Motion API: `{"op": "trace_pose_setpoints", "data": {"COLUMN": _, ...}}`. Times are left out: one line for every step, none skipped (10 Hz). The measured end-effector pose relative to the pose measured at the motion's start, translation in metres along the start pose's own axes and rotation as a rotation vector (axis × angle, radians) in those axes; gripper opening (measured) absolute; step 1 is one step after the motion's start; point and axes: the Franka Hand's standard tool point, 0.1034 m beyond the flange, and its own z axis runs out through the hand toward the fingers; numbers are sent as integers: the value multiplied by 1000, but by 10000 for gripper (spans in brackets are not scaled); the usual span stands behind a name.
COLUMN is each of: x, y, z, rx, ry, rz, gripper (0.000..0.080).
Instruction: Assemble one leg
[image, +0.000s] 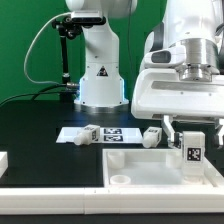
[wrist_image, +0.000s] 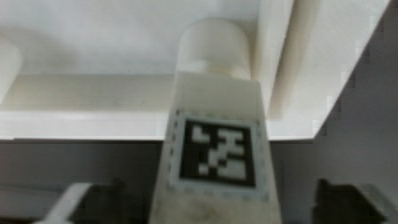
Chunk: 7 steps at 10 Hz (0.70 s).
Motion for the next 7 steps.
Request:
{"op": "trace_pose_setpoints", "data": {"x": 5, "y": 12, "z": -2, "rx": -3, "ry": -37, "rz": 21, "gripper": 620}}
{"op": "trace_pose_setpoints", "data": {"x": 11, "y": 17, "z": -5, "rx": 5, "ry": -135, "rz": 59, "gripper": 640}}
{"op": "trace_pose_setpoints", "data": {"x": 20, "y": 21, "z": -7, "rx": 17, "ry": -207, "rz": 81, "gripper": 640}}
{"op": "trace_pose_setpoints", "data": {"x": 25, "y": 29, "z": -9, "rx": 26, "ry": -306, "rz": 115, "gripper": 640}}
{"op": "trace_pose_setpoints", "data": {"x": 31, "y": 28, "z": -9, "rx": 34, "ry": -361, "rz": 143, "gripper": 649}}
{"op": "trace_pose_setpoints", "data": {"x": 32, "y": 24, "z": -8, "rx": 40, "ry": -403, "rz": 156, "gripper": 649}}
{"op": "trace_pose_setpoints", "data": {"x": 29, "y": 21, "z": -8, "rx": 44, "ry": -477, "rz": 175, "gripper": 649}}
